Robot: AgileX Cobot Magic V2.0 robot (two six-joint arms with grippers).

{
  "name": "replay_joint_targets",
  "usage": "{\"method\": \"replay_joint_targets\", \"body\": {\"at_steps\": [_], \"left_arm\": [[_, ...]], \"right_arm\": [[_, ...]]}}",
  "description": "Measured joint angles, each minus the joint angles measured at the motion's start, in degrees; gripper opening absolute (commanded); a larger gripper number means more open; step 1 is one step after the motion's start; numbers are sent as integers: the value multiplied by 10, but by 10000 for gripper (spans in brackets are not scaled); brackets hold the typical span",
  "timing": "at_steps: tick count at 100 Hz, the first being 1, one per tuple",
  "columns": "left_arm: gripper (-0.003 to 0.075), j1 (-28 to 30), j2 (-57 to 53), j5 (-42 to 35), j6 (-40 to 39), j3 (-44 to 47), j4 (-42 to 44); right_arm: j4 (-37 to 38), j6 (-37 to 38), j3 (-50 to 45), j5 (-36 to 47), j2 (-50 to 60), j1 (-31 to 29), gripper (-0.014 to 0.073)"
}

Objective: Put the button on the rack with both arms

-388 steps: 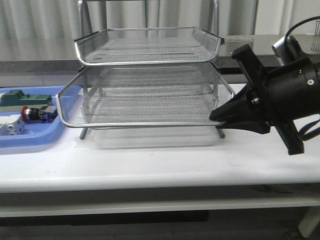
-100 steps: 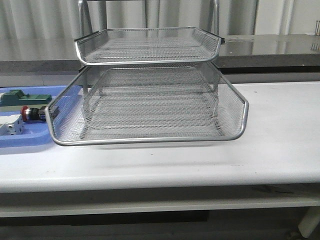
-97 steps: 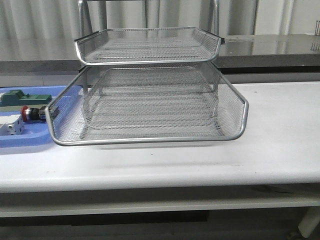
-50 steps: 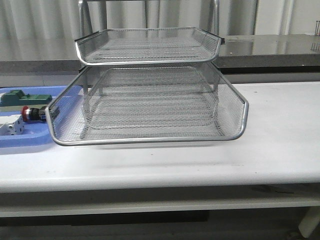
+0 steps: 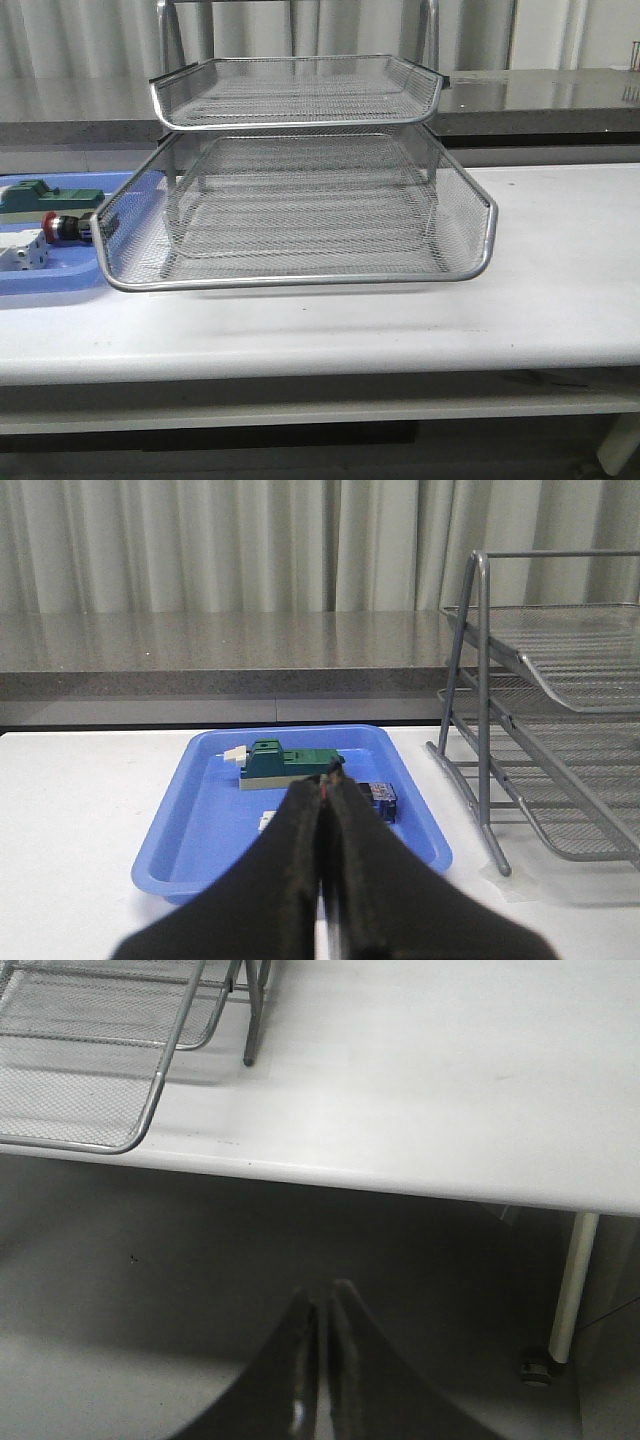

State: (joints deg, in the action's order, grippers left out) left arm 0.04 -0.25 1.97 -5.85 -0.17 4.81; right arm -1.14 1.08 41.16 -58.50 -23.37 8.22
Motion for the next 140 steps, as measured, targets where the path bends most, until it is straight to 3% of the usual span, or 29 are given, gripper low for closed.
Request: {"method": "replay_joint_targets", "body": {"at_steps": [107, 122, 140], "left_arm": [[-21, 0, 0, 0, 0, 0, -10], [-21, 0, 1, 53, 0, -12, -33], [-21, 0, 66, 112, 0, -98, -41]], "right_arm": [[0, 2, 0, 0, 1, 0, -69], [0, 2, 0, 0, 1, 0, -69], [0, 2, 0, 0, 1, 0, -69]]}}
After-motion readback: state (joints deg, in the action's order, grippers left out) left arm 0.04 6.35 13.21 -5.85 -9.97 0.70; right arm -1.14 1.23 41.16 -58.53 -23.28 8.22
